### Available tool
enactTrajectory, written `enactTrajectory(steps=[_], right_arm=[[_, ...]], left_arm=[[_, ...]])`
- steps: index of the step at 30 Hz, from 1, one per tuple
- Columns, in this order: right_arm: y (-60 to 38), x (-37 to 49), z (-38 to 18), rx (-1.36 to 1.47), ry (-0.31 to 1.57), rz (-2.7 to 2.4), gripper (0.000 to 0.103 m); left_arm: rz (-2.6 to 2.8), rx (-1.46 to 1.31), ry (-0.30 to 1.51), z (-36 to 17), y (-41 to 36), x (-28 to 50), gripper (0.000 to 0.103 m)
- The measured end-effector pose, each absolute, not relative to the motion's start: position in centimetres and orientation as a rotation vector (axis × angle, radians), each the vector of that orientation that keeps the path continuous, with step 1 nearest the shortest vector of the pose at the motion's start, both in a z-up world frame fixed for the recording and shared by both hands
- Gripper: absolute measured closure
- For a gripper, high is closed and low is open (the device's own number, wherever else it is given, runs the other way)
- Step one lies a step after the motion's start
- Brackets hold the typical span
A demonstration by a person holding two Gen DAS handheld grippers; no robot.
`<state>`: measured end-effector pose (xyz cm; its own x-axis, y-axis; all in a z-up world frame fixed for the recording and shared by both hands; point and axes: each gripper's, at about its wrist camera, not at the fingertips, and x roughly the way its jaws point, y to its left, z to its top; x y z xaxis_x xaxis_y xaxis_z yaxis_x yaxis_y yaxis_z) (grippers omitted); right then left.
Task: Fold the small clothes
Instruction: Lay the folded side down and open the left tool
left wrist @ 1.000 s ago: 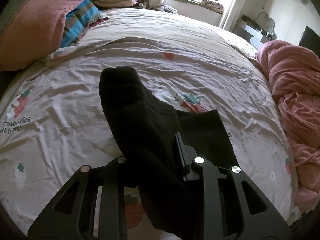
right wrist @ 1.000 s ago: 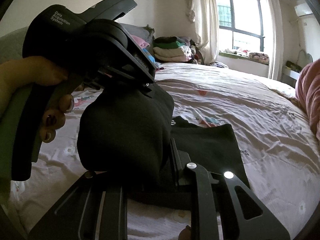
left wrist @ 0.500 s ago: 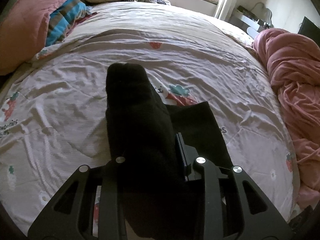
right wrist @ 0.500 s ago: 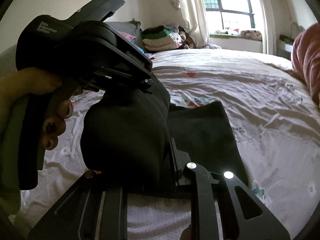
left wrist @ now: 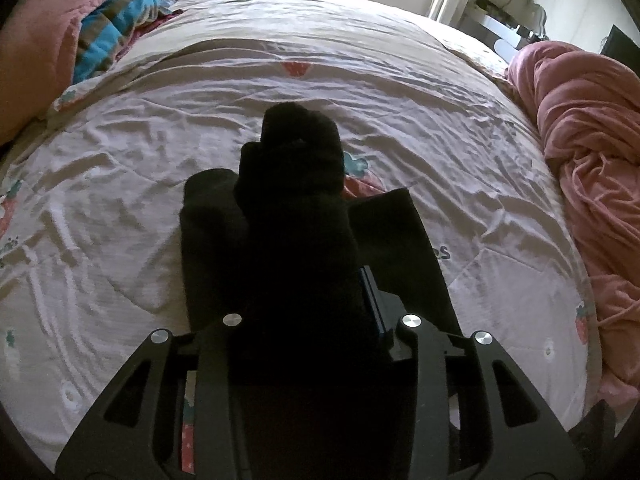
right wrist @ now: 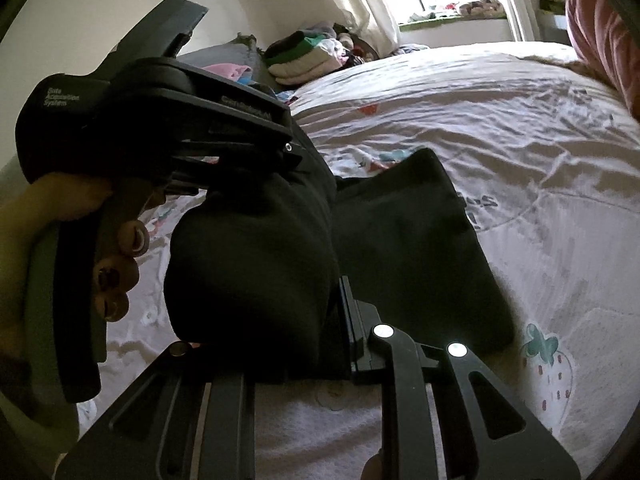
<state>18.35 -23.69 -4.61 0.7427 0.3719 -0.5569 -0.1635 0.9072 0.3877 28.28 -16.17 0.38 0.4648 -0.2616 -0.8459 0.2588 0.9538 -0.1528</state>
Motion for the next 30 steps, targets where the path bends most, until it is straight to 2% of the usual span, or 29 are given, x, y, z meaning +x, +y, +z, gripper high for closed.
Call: enactTrajectory(steps=[6,17,23,26,30], right_arm=[[-24.4,18.1,-5.3,0.378,0.679,0.297,0.084],[-26.3,18.3,-6.9,0.549,0.723,0.309,0.079],[-27.2,18.1,-7.7,0.648,0.749,0.317,0.073],[-27.7,18.1,-8.1,0.685,0.764,0.319,0.072],[-28.3,18.3,-8.8,0.730,0.787,0.309,0.072]], left_arm=[[-0.332,0.012,1.048,-0.1,-17.5,28.5,0.073],[-0.341,0.035,1.068,-1.4,-19.3,29.1,0.063],[-0.351,0.021,1.088,-1.8,-19.9,29.5,0.050],[-0.375,-0.019,1.088,-1.6,-19.9,29.7,0.034],[-0.381,-0.034,1.072,-1.1,-20.2,29.5,0.032]])
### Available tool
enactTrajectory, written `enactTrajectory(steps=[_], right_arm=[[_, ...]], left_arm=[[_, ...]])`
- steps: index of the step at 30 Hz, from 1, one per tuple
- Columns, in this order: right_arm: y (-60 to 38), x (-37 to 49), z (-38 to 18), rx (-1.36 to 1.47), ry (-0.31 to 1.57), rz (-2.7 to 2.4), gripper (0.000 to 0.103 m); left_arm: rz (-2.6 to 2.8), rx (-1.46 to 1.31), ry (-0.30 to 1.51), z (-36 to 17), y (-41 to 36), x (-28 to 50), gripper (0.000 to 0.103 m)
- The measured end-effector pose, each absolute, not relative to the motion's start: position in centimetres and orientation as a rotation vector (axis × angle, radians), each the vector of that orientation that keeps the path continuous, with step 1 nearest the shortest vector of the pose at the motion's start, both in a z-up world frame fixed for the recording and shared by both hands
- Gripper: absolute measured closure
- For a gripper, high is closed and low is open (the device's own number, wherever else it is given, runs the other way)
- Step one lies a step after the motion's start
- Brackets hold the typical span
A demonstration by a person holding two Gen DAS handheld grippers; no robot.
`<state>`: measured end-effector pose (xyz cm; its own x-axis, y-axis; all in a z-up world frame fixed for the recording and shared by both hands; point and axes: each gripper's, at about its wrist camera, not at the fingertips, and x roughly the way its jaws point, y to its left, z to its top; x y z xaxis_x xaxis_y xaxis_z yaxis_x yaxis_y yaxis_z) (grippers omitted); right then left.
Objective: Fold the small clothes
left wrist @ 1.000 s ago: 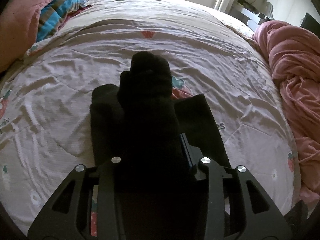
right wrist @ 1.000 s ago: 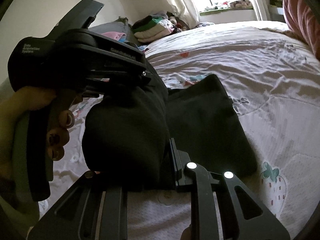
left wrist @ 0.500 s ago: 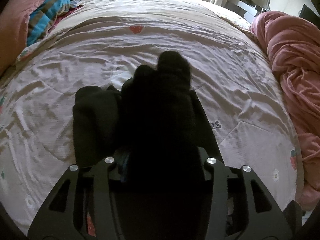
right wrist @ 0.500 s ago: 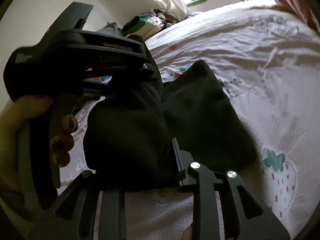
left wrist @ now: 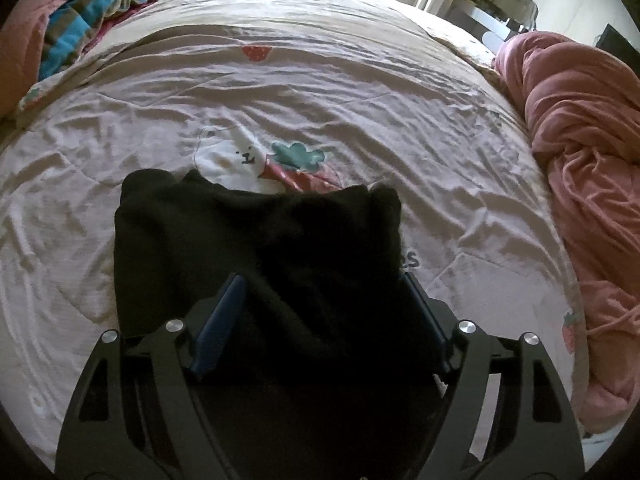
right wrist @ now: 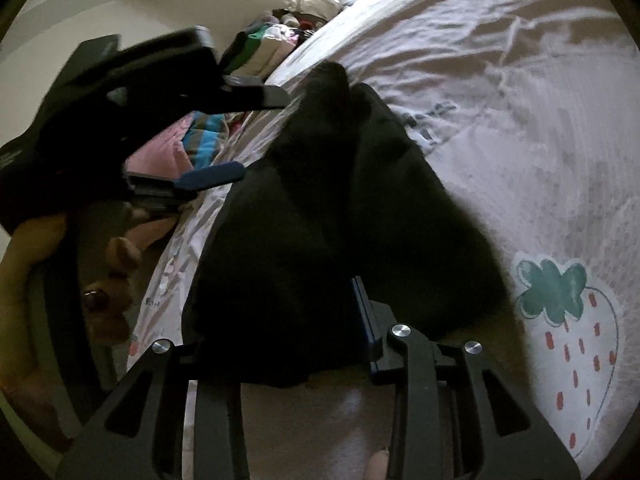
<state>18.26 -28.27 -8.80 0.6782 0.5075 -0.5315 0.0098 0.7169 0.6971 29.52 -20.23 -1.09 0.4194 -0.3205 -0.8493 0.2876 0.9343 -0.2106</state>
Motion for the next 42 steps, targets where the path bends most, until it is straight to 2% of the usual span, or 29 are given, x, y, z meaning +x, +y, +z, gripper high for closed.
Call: enactTrajectory(steps=[5,8,11,13,14,15,24,28,30,34,35,37,42], right_arm=[[-29.2,17.9,-9.1,0.785,0.799,0.323,0.069],[-29.5,17.8,-8.9,0.801,0.808,0.345,0.063],[-30.2,18.0,-8.5,0.812,0.823,0.380,0.052],[-30.6,17.5,-7.9,0.814,0.816,0.381,0.041],[-30.8,17.7,-7.7,0.806,0.815,0.387,0.032],[-30.9,17.8,-7.3,0.790,0.823,0.400,0.028],[-31.6,22.7,-5.0,0.701,0.969,0.427,0.025],[-30.8,26.3,-4.2,0.543,1.011,0.419,0.029],[-30.7,27.4,-4.6,0.494,1.025,0.384,0.037],[-30.1,29.7,-5.2,0.371,1.043,0.327,0.059],[-29.7,29.8,-5.0,0.324,1.037,0.322,0.072],[-29.4,30.1,-4.6,0.265,1.006,0.322,0.088],[-28.1,28.9,0.1,0.217,0.814,0.457,0.090]], left_arm=[[-0.382,-0.076,1.029,0.3,-19.0,29.0,0.028],[-0.360,-0.079,1.016,0.5,-17.6,28.5,0.026],[-0.324,-0.064,1.006,0.1,-16.0,27.6,0.025],[-0.303,-0.055,0.999,-0.4,-14.8,26.9,0.025],[-0.290,-0.051,0.998,-0.8,-14.1,26.5,0.025],[-0.283,-0.052,1.000,-1.1,-13.6,26.2,0.025],[-0.279,-0.057,0.995,-3.2,-11.0,24.1,0.025],[-0.287,-0.080,1.002,-4.1,-10.5,23.6,0.025],[-0.287,-0.088,1.003,-4.3,-10.2,23.4,0.024],[-0.275,-0.058,0.993,-4.3,-10.2,23.2,0.023],[-0.274,-0.053,0.993,-4.2,-10.2,23.1,0.023],[-0.267,-0.043,0.989,-4.0,-10.1,23.1,0.023],[-0.254,-0.007,0.963,-3.4,-10.3,22.7,0.023]])
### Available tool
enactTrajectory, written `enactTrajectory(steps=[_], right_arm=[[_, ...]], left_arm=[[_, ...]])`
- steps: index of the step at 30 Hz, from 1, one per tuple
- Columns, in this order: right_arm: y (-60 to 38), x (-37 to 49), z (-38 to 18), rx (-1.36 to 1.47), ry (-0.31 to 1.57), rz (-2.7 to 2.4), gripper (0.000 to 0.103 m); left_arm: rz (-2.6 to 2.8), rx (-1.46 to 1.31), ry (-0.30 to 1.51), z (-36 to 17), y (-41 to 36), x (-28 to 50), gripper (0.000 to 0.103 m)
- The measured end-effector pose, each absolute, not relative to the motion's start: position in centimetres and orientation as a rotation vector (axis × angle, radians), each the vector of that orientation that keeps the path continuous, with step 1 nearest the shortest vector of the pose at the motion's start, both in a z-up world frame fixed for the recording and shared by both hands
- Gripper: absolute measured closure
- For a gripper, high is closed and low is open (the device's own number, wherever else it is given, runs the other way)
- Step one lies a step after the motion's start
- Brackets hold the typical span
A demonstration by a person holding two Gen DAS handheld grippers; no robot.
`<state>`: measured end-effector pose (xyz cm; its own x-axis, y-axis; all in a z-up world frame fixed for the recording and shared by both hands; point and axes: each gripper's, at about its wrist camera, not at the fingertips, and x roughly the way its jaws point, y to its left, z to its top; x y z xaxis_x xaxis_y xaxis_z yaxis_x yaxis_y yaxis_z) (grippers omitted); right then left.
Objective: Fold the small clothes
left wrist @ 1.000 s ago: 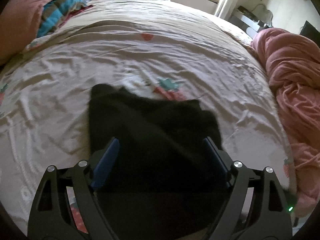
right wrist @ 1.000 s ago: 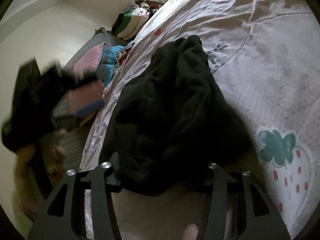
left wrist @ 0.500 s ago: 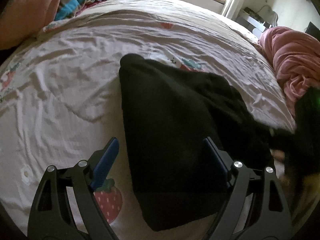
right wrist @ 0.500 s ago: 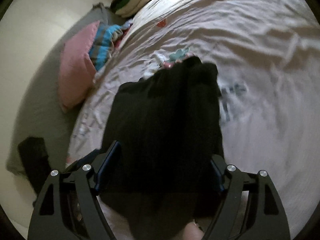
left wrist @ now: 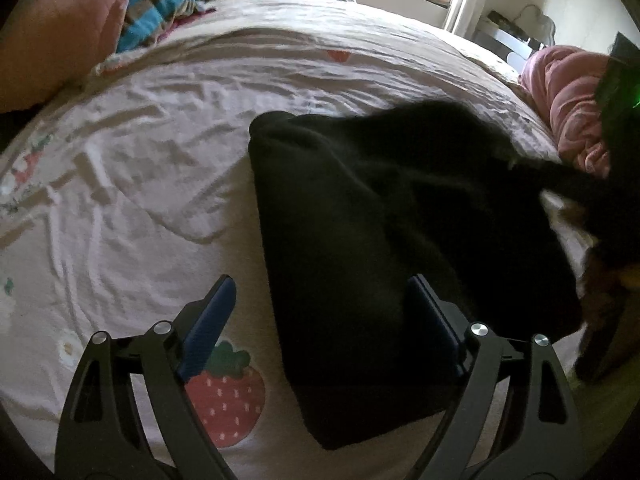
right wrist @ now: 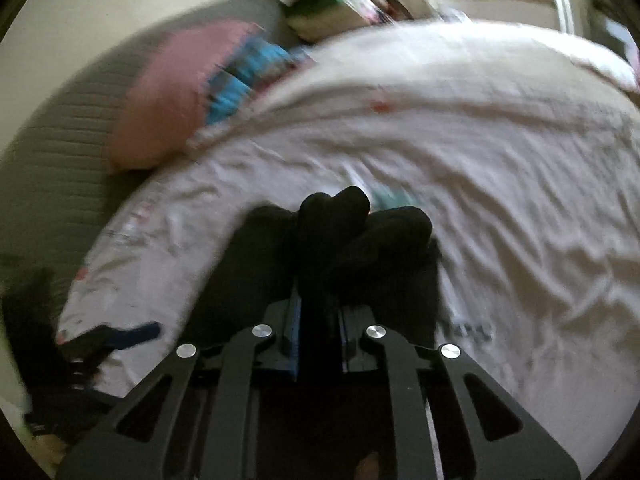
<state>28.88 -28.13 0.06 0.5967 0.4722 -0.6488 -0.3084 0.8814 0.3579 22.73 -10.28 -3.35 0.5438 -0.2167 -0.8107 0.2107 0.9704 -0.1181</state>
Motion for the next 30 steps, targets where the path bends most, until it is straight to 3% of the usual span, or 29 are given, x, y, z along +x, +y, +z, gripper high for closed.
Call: enactTrajectory(steps=[4,12,20,25,27,29,30], right_arm=[[-28.6,29.1,0.8,0.210,0.731,0.505,0.090],[-33.2,31.1,-6.4,0.416,0.908,0.428,0.090],[-33.0,29.7,-6.7,0.349,0.875,0.354,0.088],[-32.7,28.6,-6.0,0.277,0.858,0.277,0.075],[-32.9,27.9,-5.7,0.271,0.857,0.254,0.065],[-33.1,26.8,-5.0,0.256,0.839,0.232,0.065],[-33.0,26.2,-4.5,0.249,0.826,0.226,0.058]], left_arm=[[-0.253,0.000,0.950,-3.0,-10.3,22.6,0.023],[-0.274,-0.022,0.983,-4.0,-10.4,22.7,0.022],[-0.283,-0.025,0.984,-4.1,-10.7,22.4,0.021],[-0.284,-0.029,0.981,-4.1,-10.6,22.2,0.021],[-0.283,-0.030,0.979,-4.0,-10.4,22.1,0.021],[-0.286,-0.032,0.974,-3.9,-10.3,21.8,0.021],[-0.287,-0.032,0.973,-3.8,-10.3,21.7,0.021]])
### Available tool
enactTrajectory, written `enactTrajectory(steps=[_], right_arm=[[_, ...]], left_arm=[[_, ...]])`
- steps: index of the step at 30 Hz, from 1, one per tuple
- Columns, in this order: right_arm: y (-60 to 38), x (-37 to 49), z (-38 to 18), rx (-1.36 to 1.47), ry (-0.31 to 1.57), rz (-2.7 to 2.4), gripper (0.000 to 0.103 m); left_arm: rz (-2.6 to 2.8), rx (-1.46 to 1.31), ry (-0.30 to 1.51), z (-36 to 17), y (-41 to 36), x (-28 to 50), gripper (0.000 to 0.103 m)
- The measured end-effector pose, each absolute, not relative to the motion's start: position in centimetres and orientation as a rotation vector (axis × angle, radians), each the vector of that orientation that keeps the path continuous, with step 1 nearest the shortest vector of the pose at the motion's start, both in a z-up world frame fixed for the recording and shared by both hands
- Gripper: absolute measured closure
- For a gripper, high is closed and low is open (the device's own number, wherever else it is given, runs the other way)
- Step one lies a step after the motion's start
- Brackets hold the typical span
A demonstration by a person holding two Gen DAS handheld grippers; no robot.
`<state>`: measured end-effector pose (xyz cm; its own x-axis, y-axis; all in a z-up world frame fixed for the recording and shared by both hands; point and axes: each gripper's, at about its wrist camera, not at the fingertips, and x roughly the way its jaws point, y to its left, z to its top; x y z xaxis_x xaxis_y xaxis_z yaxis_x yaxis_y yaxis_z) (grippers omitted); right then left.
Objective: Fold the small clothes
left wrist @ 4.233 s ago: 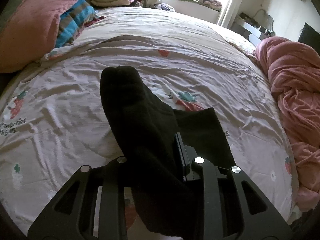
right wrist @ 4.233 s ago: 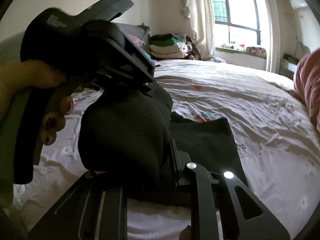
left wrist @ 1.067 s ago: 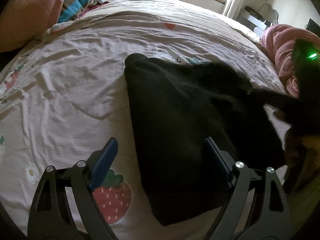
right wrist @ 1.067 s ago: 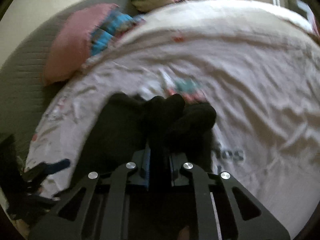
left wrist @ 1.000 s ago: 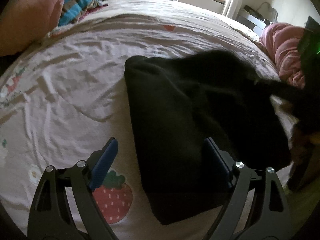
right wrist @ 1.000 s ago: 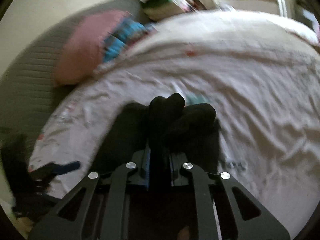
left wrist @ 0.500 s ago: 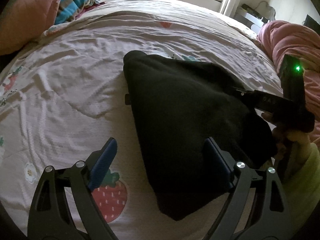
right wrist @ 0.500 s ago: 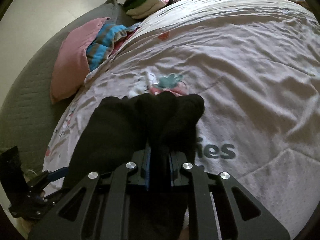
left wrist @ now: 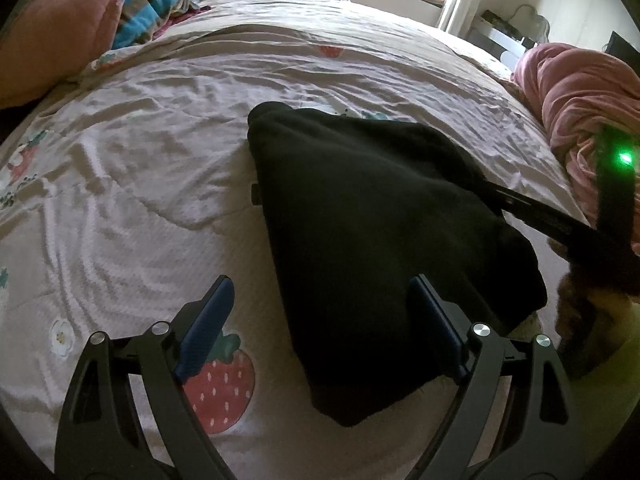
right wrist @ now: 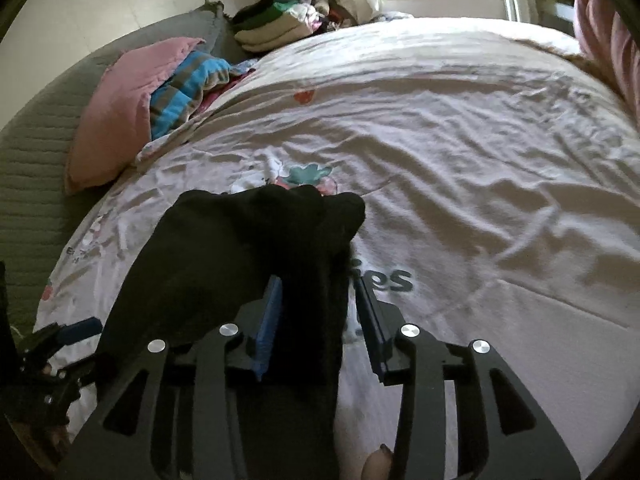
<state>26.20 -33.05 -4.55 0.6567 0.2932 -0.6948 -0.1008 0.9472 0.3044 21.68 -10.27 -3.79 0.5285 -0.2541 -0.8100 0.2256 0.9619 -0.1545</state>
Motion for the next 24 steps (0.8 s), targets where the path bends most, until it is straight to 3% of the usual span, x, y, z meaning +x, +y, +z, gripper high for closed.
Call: enactTrajectory(steps=[5,11,14,24], right_arm=[[-32.7,21.8,-1.6,0.212,0.725,0.200,0.029],[-31.9,16.3,1.1,0.175,0.597,0.164,0.007],[-31.6,13.8,1.7,0.149,0.565,0.148,0.005],[-29.7,8.5,1.9,0.121,0.538,0.105,0.005]], left_arm=[[-0.300,-0.037,0.957,-3.1,-10.2,20.8,0.021],[-0.316,-0.036,0.918,-1.7,-9.9,18.9,0.020],[-0.316,-0.030,0.890,-0.9,-9.4,17.5,0.011],[-0.322,-0.019,0.832,0.1,-7.0,12.6,0.010]])
